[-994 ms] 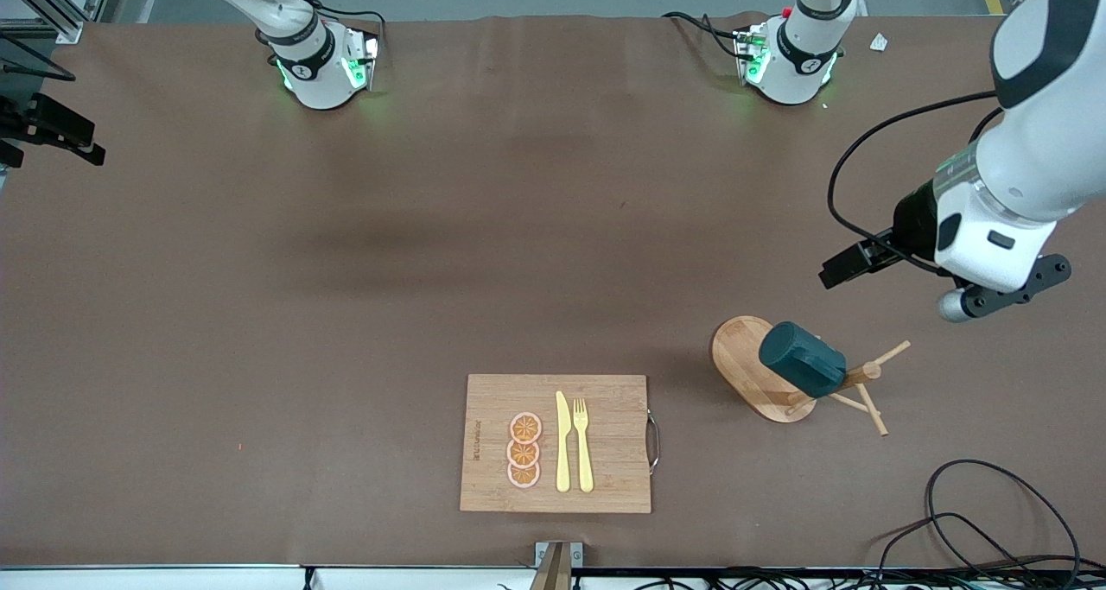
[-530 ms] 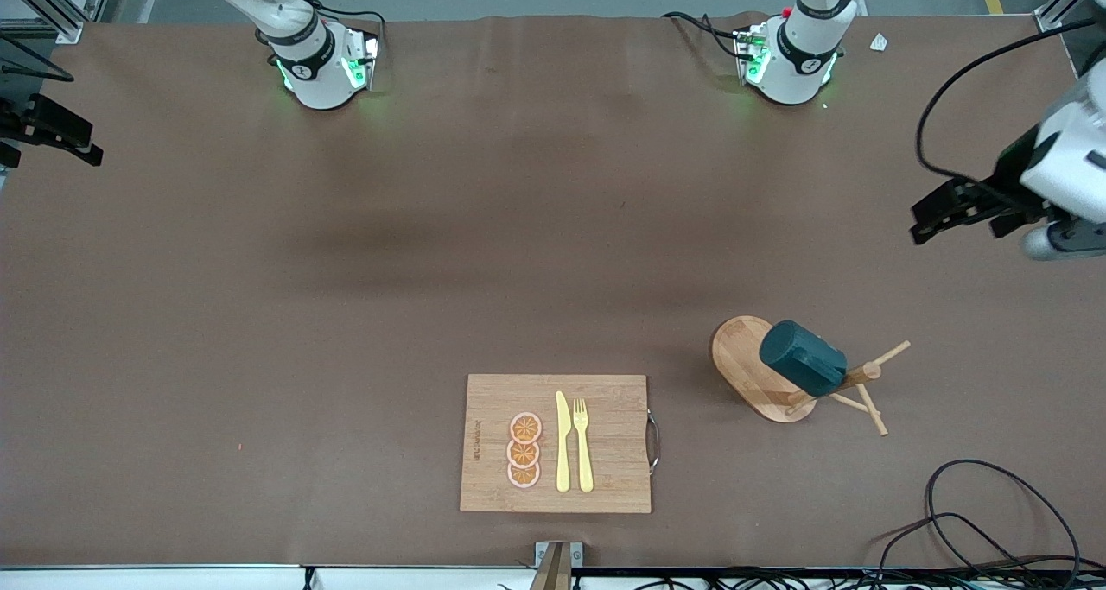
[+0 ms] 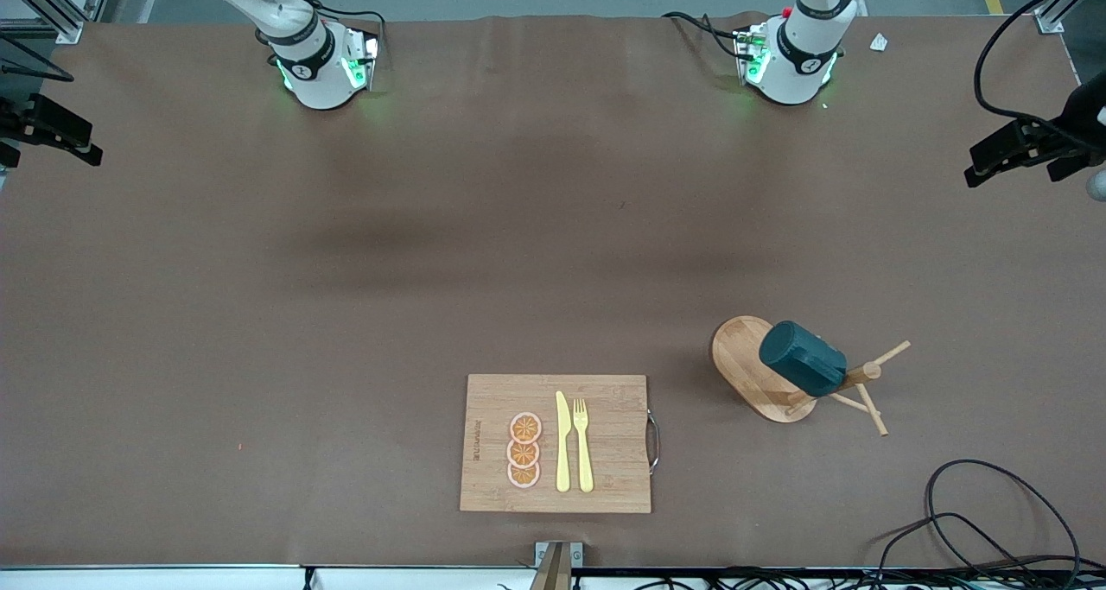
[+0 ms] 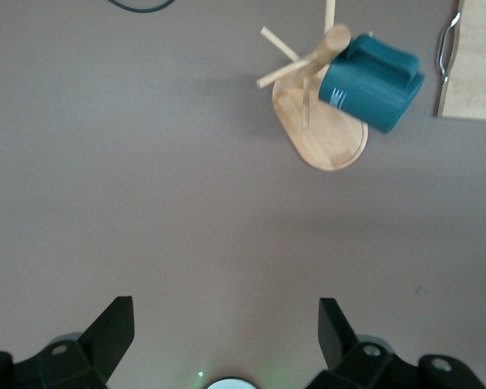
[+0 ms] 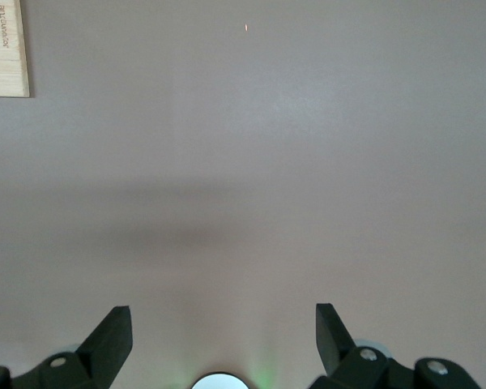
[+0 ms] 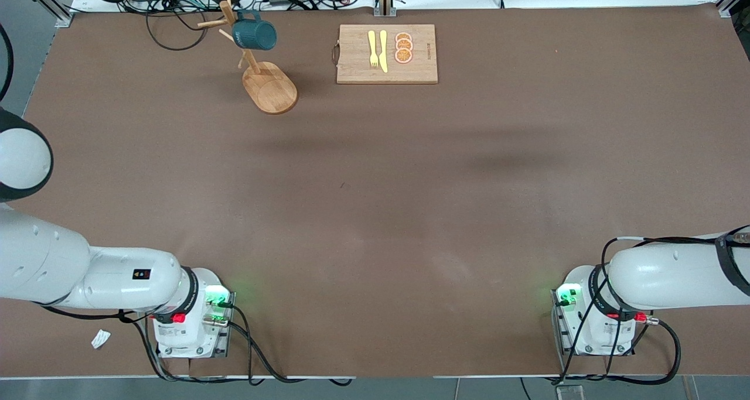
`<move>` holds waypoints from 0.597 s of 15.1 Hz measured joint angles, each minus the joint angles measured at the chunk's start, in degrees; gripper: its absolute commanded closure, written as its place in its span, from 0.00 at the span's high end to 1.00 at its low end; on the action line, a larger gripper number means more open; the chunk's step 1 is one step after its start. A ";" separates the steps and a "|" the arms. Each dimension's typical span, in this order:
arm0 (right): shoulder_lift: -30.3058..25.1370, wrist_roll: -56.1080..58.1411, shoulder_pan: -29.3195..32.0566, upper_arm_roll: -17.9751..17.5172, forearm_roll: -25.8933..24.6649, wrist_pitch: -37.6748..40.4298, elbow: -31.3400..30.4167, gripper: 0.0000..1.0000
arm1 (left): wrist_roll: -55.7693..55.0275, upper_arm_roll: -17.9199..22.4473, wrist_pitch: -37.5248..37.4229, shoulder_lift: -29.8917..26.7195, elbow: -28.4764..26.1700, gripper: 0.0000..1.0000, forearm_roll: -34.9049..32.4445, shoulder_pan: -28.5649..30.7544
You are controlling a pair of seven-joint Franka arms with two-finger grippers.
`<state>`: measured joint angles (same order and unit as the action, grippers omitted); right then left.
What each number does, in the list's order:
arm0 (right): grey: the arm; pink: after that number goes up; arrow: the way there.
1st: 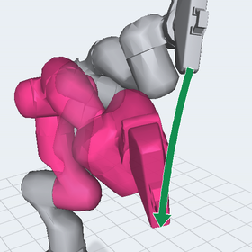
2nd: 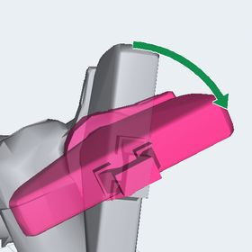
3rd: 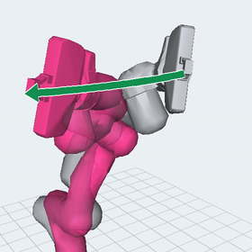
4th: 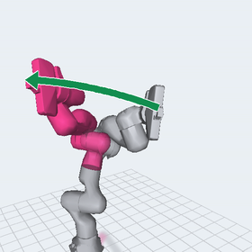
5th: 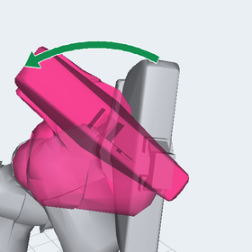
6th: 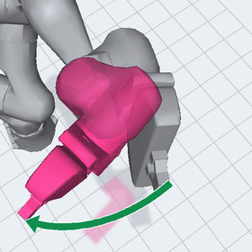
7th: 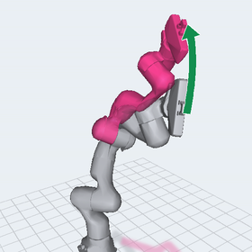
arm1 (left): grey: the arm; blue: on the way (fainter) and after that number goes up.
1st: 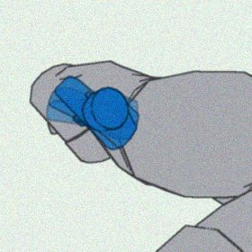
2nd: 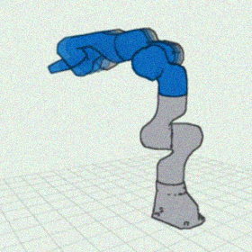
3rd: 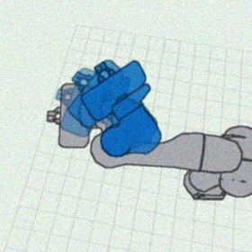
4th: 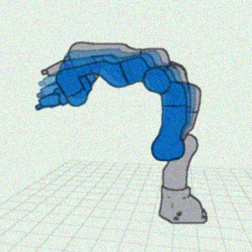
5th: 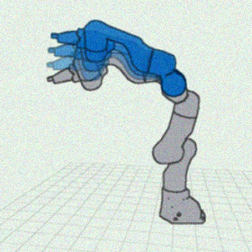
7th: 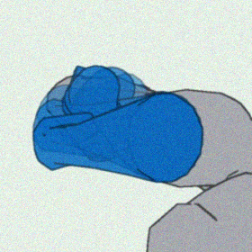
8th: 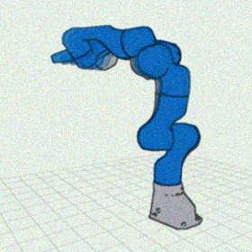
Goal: Pass cup and hang on rack
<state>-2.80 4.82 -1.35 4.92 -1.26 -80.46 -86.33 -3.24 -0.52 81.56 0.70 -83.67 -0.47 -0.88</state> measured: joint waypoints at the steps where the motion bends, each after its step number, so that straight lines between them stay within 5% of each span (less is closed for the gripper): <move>1: 0.00 0.00 0.00 0.00 0.00 0.01 0.00 1.00 | 0.51 0.00 -0.05 -0.58 -0.85 1.00 0.00 0.20; 9: 0.00 0.00 0.00 0.00 0.00 0.03 0.00 1.00 | 0.85 -2.13 2.25 -7.26 -9.47 1.00 0.13 -0.84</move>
<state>-2.80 4.82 -1.35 4.92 -1.26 -80.43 -86.33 -2.39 -2.65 83.82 -6.56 -93.14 -0.34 -1.72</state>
